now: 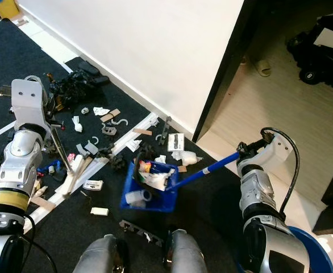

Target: Sweep floor

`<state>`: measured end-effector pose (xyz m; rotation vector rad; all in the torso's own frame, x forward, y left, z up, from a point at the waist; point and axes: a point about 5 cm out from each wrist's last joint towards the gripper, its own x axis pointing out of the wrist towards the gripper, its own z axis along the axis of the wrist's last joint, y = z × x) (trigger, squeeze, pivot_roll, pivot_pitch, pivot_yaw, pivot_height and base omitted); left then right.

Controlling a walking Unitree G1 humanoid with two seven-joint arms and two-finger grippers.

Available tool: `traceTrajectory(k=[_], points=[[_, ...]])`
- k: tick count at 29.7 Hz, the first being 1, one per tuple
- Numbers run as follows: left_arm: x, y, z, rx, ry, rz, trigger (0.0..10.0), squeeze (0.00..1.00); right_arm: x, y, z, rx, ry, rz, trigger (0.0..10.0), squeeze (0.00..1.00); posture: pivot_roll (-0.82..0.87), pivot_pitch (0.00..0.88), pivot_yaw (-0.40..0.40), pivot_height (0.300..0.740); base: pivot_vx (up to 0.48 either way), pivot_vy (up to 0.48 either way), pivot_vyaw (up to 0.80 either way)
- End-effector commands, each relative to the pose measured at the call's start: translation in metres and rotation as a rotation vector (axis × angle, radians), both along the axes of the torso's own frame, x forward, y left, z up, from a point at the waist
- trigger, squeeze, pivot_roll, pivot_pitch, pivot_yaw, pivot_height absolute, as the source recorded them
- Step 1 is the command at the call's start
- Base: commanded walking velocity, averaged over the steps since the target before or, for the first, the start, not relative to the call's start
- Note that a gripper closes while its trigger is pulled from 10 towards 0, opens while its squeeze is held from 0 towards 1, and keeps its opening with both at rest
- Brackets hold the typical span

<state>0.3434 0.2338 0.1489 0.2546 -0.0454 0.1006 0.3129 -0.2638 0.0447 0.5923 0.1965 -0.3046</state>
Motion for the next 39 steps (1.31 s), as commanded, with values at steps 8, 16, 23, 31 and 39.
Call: traceTrajectory(k=[8,16,23,31,39], points=[[0.0,-0.007,0.002,0.023,-0.031,-0.018,10.0,0.0,0.015,0.015,0.013,0.16,-0.104,0.048,10.0,0.0,0.08,0.054,-0.005,0.74,0.0,0.0,0.0],[0.003,-0.014,0.0,0.026,-0.031,-0.037,10.0,0.0,0.02,0.016,0.023,0.04,-0.138,0.102,10.0,0.0,0.07,0.026,-0.003,0.74,0.0,0.0,0.0],[0.004,-0.017,-0.005,0.0,-0.017,-0.045,10.0,0.0,0.023,0.019,0.03,-0.018,-0.179,0.093,10.0,0.0,0.07,0.009,-0.001,0.74,0.0,0.0,0.0],[0.002,-0.029,-0.018,-0.004,0.014,-0.056,10.0,0.0,0.021,0.032,0.022,-0.218,-0.087,0.153,10.0,0.0,0.06,0.0,0.004,0.74,0.0,0.0,0.0],[0.003,-0.034,-0.025,-0.014,0.032,-0.058,10.0,0.0,0.022,0.037,0.022,-0.272,-0.064,0.15,10.0,0.0,0.06,0.0,0.005,0.74,0.0,0.0,0.0]])
